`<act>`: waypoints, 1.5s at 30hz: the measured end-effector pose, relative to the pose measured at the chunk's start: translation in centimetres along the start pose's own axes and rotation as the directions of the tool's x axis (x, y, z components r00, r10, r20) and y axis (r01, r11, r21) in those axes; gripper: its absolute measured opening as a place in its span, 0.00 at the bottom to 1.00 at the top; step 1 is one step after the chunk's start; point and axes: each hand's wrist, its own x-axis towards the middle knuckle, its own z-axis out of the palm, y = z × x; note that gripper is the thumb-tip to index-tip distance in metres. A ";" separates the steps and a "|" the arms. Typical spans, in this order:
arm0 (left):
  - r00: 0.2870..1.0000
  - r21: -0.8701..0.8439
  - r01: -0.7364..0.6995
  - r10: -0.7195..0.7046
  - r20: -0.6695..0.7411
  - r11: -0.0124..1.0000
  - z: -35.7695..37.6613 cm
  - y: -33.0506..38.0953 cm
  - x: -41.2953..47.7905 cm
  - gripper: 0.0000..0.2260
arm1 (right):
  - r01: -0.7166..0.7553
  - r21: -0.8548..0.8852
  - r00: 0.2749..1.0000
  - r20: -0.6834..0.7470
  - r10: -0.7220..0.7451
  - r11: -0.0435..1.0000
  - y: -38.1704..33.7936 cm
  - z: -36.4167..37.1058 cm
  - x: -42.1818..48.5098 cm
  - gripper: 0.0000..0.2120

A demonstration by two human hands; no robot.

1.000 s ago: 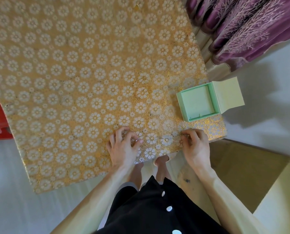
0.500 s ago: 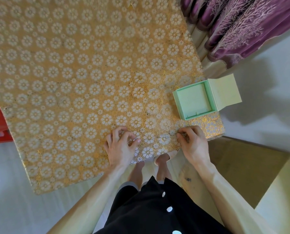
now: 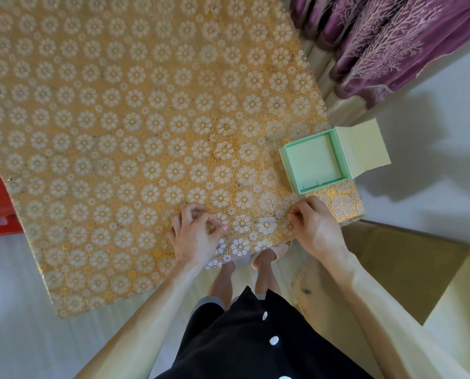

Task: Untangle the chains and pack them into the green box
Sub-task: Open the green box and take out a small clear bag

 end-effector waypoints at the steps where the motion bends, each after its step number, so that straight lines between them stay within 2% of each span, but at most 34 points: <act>1: 1.000 0.000 0.000 0.000 0.012 1.000 -0.2 0.1 0.0 0.11 | 0.013 -0.031 1.000 0.021 -0.012 0.999 0.0 -0.1 0.2 0.04; 4: 0.999 0.006 0.004 -0.005 0.054 1.000 -0.9 0.4 0.3 0.10 | 0.050 -0.105 0.996 0.074 -0.042 0.993 0.1 -0.1 0.4 0.07; 6: 0.996 -0.024 -0.007 0.010 0.084 1.000 -1.7 0.6 0.6 0.10 | 0.037 -0.080 0.996 0.084 -0.030 0.996 0.0 -0.3 0.0 0.07; 9: 0.987 -0.159 -0.006 0.031 0.160 0.987 -4.0 1.0 1.0 0.11 | -0.100 0.097 0.990 0.106 0.090 0.990 -0.5 -0.8 -1.0 0.06; 11: 0.976 -0.209 0.011 0.034 0.213 0.978 -5.7 1.6 0.8 0.10 | -0.268 0.265 0.960 0.151 0.235 0.926 -1.0 -1.5 -1.9 0.06; 13: 0.967 -0.215 0.003 0.053 0.250 0.977 -6.9 2.4 0.8 0.09 | -0.370 0.385 0.929 0.163 0.332 0.845 -1.3 -2.0 -2.6 0.05; 18: 0.940 -0.220 -0.062 0.131 0.315 0.974 -9.1 5.4 0.5 0.06 | -0.450 0.520 0.888 0.176 0.424 0.726 -1.4 -2.6 -3.5 0.05; 21: 0.932 -0.256 -0.116 0.195 0.307 0.960 -10.5 7.2 0.3 0.04 | -0.455 0.533 0.889 0.233 0.393 0.713 -1.5 -3.2 -3.5 0.04; 24: 0.908 -0.225 -0.185 0.254 0.333 0.956 -11.8 9.5 0.3 0.03 | -0.426 0.447 0.903 0.268 0.337 0.786 -1.7 -4.2 -3.5 0.02; 26: 0.875 -0.199 -0.242 0.302 0.378 0.950 -12.6 11.0 0.2 0.03 | -0.390 0.458 0.919 0.253 0.304 0.799 -2.6 -5.0 -3.5 0.02; 30: 0.809 -0.202 -0.301 0.362 0.463 0.932 -14.7 13.5 -0.1 0.02 | -0.288 0.683 0.956 0.248 0.157 0.671 -6.5 -7.7 -2.4 0.20; 32: 0.785 -0.189 -0.338 0.387 0.484 0.922 -15.6 14.4 -0.1 0.02 | -0.196 0.729 0.972 0.235 0.030 0.656 -8.5 -8.8 -1.3 0.26; 34: 0.773 -0.165 -0.369 0.400 0.492 0.915 -16.3 14.9 0.0 0.02 | -0.112 0.713 0.972 0.223 -0.071 0.692 -9.8 -9.2 -0.2 0.17; 36: 0.776 -0.138 -0.385 0.401 0.487 0.912 -16.9 15.0 0.3 0.03 | -0.104 0.716 0.959 0.256 -0.121 0.691 -10.5 -9.7 0.4 0.07; 40: 0.814 -0.120 -0.373 0.386 0.434 0.920 -17.5 14.9 1.5 0.03 | -0.216 0.732 0.922 0.370 -0.111 0.646 -10.6 -10.0 -0.1 0.14; 45: 0.844 -0.168 -0.331 0.371 0.387 0.929 -16.3 15.3 3.4 0.03 | -0.319 0.780 0.935 0.350 0.046 0.538 -8.8 -9.5 -2.5 0.18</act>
